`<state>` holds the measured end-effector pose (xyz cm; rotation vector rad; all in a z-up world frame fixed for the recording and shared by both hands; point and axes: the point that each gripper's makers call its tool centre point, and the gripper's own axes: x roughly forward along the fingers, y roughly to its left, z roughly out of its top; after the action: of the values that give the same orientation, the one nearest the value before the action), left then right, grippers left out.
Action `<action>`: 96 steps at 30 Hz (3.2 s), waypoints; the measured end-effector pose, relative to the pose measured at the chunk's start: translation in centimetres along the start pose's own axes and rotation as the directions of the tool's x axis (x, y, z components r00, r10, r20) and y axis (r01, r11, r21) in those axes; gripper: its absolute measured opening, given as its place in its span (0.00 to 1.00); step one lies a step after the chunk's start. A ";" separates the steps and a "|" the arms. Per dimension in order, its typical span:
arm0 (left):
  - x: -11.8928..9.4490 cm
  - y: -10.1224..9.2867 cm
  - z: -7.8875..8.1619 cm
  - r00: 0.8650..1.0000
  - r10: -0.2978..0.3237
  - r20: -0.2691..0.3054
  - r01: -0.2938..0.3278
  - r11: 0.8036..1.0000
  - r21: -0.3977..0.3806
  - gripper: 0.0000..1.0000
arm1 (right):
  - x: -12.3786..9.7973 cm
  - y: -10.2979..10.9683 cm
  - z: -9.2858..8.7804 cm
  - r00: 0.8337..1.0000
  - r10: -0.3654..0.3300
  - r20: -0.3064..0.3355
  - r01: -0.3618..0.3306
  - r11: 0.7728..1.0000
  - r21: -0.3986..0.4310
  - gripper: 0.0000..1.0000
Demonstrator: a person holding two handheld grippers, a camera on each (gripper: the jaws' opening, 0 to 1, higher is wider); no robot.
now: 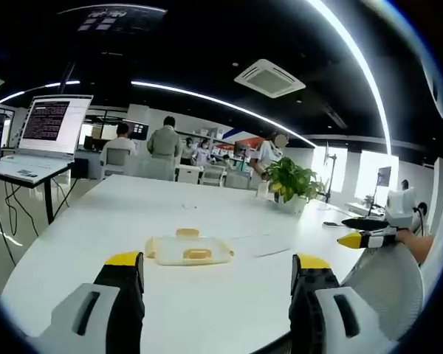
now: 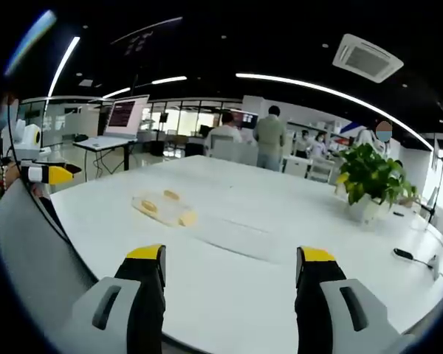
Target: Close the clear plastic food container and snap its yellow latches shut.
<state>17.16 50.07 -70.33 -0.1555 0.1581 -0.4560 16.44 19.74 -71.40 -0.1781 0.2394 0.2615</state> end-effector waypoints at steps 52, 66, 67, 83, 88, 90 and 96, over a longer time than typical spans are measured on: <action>0.1 0.0 -0.2 1.000 0.004 -0.009 -0.004 1.000 0.004 0.77 | 0.1 0.4 -0.5 0.999 0.030 -0.032 -0.030 1.000 -0.007 0.70; 0.7 1.1 0.0 0.999 0.021 -0.042 -0.023 0.999 -0.044 0.85 | 0.3 2.3 -1.9 0.980 0.148 -0.132 -0.149 0.989 0.003 0.81; 0.7 1.1 0.1 0.999 0.019 -0.039 -0.021 0.999 -0.049 0.85 | 0.3 2.4 -2.0 0.979 0.152 -0.137 -0.153 0.988 0.007 0.82; 3.6 3.4 1.6 0.996 -0.061 -0.065 0.058 0.998 -0.038 0.92 | 3.4 -0.3 -0.6 0.962 0.196 -0.190 -0.206 0.978 -0.036 0.82; 4.8 5.7 -0.8 0.968 -0.030 -0.251 0.051 0.996 0.078 0.92 | 5.9 0.6 0.8 0.946 0.264 -0.186 -0.279 0.959 -0.056 0.82; 5.7 6.3 -0.5 0.966 -0.038 -0.254 0.065 0.993 0.097 0.91 | 6.9 1.2 1.6 0.937 0.302 -0.178 -0.319 0.945 -0.073 0.82; 7.5 8.3 -0.5 0.941 -0.017 -0.339 0.088 0.977 0.195 0.91 | 10.0 2.2 2.6 0.909 0.372 -0.189 -0.388 0.920 -0.052 0.82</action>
<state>27.25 54.06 -73.19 0.1262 0.4414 -0.5476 25.73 24.67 -71.80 -0.2428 0.4399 0.6484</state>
